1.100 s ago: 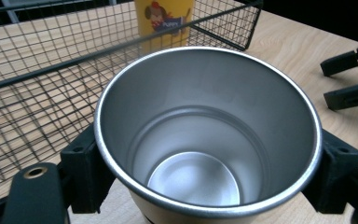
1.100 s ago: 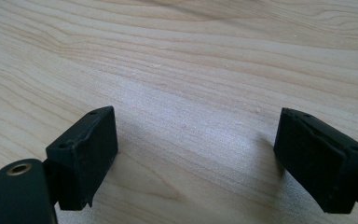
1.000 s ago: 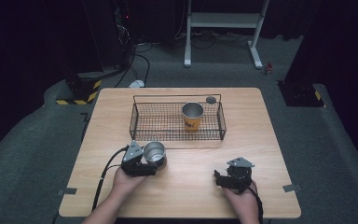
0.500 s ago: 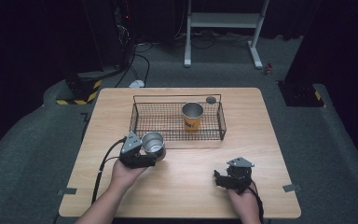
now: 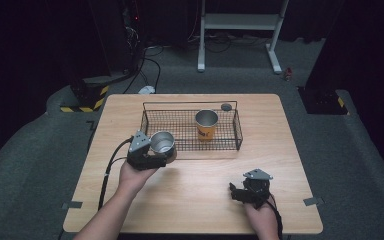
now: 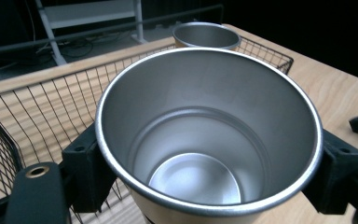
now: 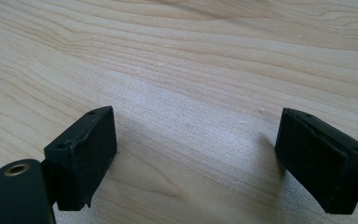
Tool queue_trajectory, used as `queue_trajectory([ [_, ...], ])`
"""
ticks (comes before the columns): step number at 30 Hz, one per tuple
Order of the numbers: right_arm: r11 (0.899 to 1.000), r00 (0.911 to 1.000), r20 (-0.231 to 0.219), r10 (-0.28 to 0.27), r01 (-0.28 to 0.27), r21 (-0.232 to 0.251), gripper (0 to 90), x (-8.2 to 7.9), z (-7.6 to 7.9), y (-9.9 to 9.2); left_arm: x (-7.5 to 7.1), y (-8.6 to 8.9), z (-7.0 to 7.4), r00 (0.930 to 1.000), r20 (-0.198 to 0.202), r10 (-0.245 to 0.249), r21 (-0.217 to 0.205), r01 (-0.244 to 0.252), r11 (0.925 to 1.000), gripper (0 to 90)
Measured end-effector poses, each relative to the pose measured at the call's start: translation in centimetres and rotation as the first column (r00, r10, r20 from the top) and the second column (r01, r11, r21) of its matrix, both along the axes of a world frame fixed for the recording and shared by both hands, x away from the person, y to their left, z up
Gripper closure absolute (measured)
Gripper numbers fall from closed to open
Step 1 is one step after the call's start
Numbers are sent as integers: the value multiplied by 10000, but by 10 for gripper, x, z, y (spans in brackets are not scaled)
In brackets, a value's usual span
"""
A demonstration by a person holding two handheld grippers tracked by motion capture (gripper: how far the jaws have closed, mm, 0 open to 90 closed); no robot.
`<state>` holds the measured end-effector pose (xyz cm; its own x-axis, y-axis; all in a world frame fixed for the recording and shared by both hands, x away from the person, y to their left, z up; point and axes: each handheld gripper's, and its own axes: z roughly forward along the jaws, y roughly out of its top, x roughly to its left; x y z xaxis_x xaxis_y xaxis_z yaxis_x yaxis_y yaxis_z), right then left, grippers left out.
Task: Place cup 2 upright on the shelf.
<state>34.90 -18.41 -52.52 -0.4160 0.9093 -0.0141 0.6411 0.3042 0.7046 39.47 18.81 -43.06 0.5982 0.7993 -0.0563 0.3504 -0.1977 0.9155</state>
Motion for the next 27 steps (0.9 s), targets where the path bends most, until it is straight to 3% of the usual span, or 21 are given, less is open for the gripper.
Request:
queue_trajectory([
  [7, 10000, 10000, -10, 84, -84, 8, 127, 0, 0, 0, 13, 0, 7, 9998, -163, 147, -273, -151, 9995, 186],
  [16, 9999, 9999, -30, 126, -126, 19, 125, -1, 0, 0, 35, -3, 14, 9991, -138, 409, 32, -409, 9992, 186],
  [27, 9997, 9996, -61, 263, -263, 19, 121, 1, 0, 1, 53, 1, 26, 9955, -50, 950, -102, -950, 9954, 186],
])
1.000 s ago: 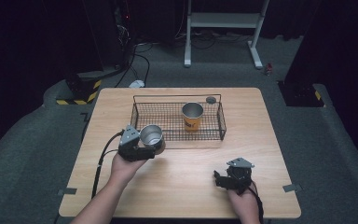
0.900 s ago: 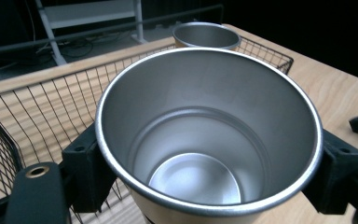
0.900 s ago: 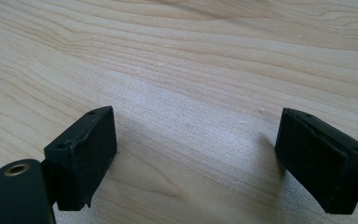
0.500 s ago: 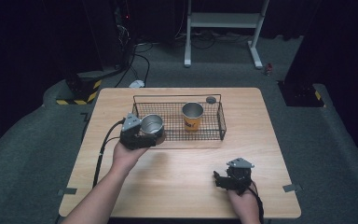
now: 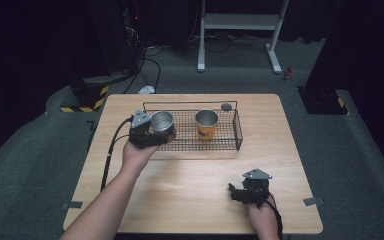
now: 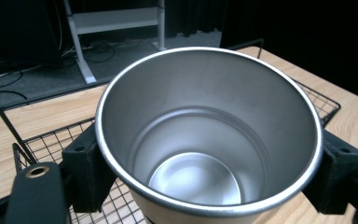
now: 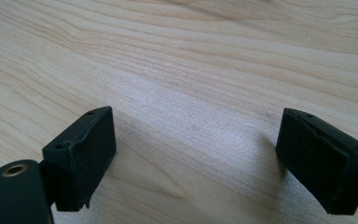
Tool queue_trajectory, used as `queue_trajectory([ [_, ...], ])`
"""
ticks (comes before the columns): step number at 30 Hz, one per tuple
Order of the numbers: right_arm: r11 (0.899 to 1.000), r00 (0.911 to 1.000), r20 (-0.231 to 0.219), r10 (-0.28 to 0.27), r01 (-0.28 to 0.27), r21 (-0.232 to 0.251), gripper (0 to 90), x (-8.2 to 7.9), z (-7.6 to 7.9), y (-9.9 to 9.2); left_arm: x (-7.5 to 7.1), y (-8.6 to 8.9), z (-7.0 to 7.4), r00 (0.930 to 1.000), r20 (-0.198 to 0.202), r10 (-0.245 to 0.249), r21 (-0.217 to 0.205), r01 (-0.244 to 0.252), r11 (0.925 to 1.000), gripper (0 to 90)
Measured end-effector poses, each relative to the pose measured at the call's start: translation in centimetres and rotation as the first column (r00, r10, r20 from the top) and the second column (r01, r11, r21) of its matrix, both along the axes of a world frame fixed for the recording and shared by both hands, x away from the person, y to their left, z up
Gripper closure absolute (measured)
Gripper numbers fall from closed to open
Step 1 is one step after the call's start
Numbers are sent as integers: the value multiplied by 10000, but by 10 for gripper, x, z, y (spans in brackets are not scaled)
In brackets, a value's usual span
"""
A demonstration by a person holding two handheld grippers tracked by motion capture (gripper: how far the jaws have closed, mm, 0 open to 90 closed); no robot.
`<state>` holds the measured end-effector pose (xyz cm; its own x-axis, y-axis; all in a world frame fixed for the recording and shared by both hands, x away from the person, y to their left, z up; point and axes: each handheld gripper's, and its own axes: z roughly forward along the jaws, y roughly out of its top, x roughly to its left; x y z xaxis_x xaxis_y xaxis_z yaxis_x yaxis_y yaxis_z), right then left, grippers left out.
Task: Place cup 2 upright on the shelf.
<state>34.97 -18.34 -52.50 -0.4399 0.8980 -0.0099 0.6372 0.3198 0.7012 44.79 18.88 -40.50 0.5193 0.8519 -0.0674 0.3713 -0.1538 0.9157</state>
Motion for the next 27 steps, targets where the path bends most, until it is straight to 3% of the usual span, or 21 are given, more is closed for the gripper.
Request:
queue_trajectory([
  [4, 10000, 10000, -5, -12, 12, 5, 121, 0, 0, 0, 10, -1, 2, 9997, -119, 192, 260, -189, 9995, 186],
  [14, 9999, 9999, 23, 139, -139, -31, 119, 1, 0, 0, 36, -6, -9, 9976, -424, 540, 143, -535, 9985, 186],
  [19, 9999, 9999, 22, 144, -144, -39, 120, 1, 0, 0, 47, -6, -19, 9945, -778, 698, -178, -713, 9973, 186],
  [23, 9999, 9999, 22, 146, -146, -42, 120, 1, 0, 0, 54, -8, -29, 9912, -1007, 853, 226, -834, 9963, 186],
  [27, 9999, 9999, 13, 158, -158, -34, 122, 1, 0, 1, 58, -8, -34, 9870, -1196, 1070, 284, -1043, 9941, 186],
])
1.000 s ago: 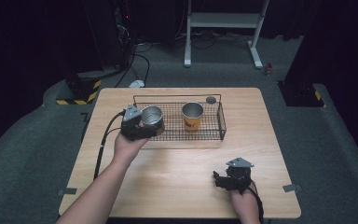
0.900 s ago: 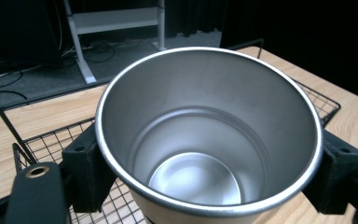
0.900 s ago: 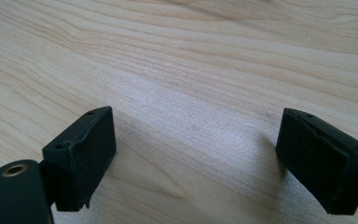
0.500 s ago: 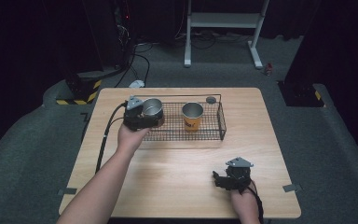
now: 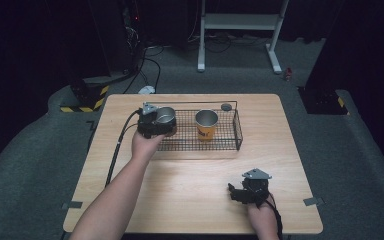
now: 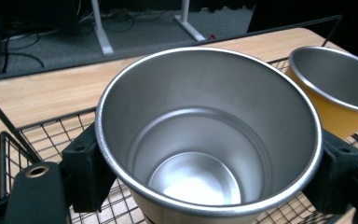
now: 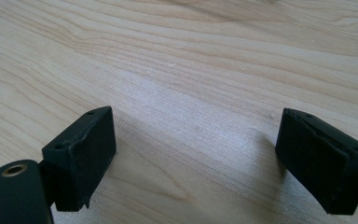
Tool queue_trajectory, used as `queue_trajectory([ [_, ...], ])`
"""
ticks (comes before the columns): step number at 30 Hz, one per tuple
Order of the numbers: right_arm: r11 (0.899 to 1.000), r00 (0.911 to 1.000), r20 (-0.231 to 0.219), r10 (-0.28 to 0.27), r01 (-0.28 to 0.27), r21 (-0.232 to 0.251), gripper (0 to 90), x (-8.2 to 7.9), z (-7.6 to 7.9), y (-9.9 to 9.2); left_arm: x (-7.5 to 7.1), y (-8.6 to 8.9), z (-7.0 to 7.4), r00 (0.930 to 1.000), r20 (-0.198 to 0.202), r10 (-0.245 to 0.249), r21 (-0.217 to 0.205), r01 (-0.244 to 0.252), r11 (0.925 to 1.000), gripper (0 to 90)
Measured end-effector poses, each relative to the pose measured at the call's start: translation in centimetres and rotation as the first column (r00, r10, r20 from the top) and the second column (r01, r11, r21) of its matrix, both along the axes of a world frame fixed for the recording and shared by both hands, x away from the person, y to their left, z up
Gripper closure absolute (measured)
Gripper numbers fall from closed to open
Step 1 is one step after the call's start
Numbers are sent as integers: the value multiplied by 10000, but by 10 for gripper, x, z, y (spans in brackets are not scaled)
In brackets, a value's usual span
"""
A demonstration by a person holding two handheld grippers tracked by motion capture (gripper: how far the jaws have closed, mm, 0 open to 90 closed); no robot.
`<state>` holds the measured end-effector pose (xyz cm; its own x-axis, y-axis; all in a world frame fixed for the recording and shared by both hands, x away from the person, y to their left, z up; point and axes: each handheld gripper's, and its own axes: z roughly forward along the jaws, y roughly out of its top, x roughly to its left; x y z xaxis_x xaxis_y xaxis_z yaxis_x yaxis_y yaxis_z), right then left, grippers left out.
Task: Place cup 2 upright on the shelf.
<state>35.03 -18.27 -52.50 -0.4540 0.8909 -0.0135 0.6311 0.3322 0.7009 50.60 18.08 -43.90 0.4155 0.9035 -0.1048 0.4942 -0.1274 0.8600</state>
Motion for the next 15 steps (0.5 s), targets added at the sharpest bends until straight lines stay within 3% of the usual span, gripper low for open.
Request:
queue_trajectory([
  [4, 10000, 10000, -18, -16, 16, 12, 122, 0, 0, 0, 4, -1, -5, 10000, -61, 47, 78, -46, 10000, 185],
  [11, 10000, 10000, -15, 23, -23, 12, 121, 0, 0, 0, 9, -4, -14, 9978, -652, 84, 178, -73, 9998, 185],
  [15, 10000, 10000, -13, 23, -23, 13, 121, 0, 0, 0, 13, -7, -18, 9946, -1028, 103, 494, -52, 9988, 184],
])
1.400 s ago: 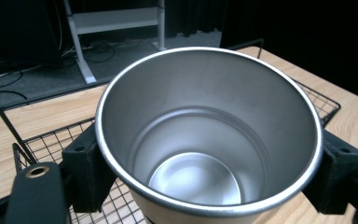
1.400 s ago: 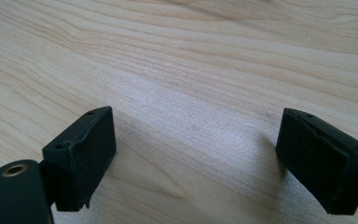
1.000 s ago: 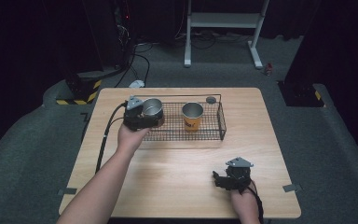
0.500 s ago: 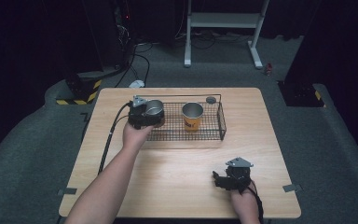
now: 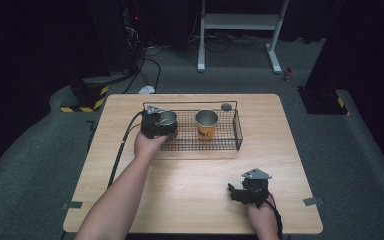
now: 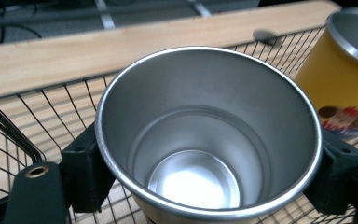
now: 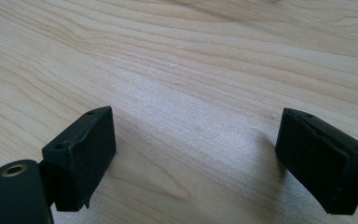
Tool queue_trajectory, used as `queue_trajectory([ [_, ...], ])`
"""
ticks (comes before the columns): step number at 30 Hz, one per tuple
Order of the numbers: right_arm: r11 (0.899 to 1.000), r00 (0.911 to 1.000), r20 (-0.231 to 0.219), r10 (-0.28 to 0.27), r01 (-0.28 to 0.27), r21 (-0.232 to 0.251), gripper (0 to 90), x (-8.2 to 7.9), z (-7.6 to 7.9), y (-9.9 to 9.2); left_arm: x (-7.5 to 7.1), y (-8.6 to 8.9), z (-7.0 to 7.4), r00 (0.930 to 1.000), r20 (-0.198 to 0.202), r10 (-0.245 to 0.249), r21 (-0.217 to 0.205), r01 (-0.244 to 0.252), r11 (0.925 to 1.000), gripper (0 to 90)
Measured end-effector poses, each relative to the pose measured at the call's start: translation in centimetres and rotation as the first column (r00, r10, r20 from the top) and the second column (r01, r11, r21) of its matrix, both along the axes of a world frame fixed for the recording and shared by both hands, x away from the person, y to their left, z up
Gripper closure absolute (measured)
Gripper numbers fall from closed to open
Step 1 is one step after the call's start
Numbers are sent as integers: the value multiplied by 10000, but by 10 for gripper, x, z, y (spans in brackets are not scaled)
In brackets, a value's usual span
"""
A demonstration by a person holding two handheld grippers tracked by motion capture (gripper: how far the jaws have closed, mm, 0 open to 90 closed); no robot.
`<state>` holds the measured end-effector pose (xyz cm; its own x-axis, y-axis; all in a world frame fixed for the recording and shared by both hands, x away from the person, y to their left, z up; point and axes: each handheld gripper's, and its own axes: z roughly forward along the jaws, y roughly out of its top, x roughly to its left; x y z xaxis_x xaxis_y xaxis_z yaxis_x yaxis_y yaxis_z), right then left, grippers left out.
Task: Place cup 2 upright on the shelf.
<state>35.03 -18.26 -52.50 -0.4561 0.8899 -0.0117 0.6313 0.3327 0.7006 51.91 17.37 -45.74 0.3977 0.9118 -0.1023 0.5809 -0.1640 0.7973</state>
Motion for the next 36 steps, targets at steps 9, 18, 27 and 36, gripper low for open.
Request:
queue_trajectory([
  [9, 10000, 10000, 1, 0, 0, -1, 121, 0, 0, 0, 6, -11, -7, 9977, -670, -59, 863, 117, 9962, 184],
  [18, 10000, 10000, 8, 48, -48, 3, 121, 0, 0, 0, 11, -14, -12, 9939, -1091, 176, 928, -75, 9957, 184],
  [27, 10000, 10000, -4, 39, -39, 2, 121, 0, 0, 0, 11, -11, -12, 9924, -1218, 165, 999, -43, 9950, 182],
  [36, 10000, 10000, -8, 30, -30, 13, 121, 0, 0, 0, 10, -13, -13, 9905, -1362, 168, 1345, 16, 9909, 133],
])
